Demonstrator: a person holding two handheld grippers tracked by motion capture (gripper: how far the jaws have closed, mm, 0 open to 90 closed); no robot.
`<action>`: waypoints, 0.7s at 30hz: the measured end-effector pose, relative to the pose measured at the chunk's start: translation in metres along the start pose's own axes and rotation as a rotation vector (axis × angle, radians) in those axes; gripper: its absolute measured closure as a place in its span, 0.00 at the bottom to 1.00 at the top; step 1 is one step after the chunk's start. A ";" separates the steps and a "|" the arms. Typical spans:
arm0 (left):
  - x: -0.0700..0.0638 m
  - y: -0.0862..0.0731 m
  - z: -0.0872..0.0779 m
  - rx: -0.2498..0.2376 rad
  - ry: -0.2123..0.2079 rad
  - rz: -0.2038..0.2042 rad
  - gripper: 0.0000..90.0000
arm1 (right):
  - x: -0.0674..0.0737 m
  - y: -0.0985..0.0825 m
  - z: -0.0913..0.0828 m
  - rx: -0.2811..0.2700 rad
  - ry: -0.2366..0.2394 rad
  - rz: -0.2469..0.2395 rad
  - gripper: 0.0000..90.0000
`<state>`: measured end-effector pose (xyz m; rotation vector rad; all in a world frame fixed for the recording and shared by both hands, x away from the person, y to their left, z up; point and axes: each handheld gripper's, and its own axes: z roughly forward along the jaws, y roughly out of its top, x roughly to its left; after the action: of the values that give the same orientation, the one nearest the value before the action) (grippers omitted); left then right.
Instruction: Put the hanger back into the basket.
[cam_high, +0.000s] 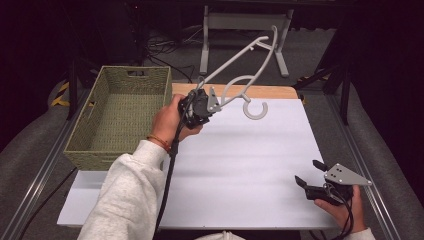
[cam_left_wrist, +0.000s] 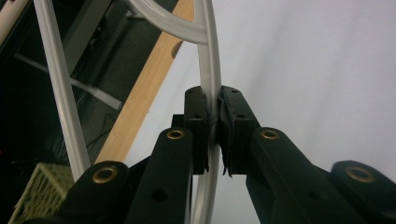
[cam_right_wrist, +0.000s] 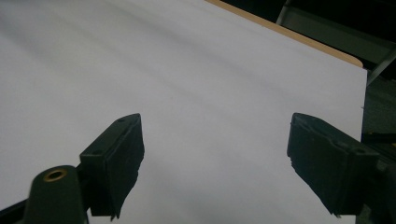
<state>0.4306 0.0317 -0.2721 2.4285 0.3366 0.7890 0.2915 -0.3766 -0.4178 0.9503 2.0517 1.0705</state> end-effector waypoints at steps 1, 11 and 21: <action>0.002 -0.004 -0.004 0.005 0.010 -0.003 0.92 | 0.000 0.000 0.000 -0.001 0.001 0.001 0.22; 0.031 -0.066 -0.030 0.073 0.092 -0.110 0.92 | 0.001 0.002 0.003 0.001 0.006 -0.002 0.22; 0.047 -0.142 -0.040 0.121 0.119 -0.246 0.92 | 0.002 0.002 0.006 0.009 0.011 -0.005 0.22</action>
<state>0.4355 0.1827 -0.3057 2.3937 0.7328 0.8247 0.2955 -0.3715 -0.4195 0.9449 2.0688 1.0667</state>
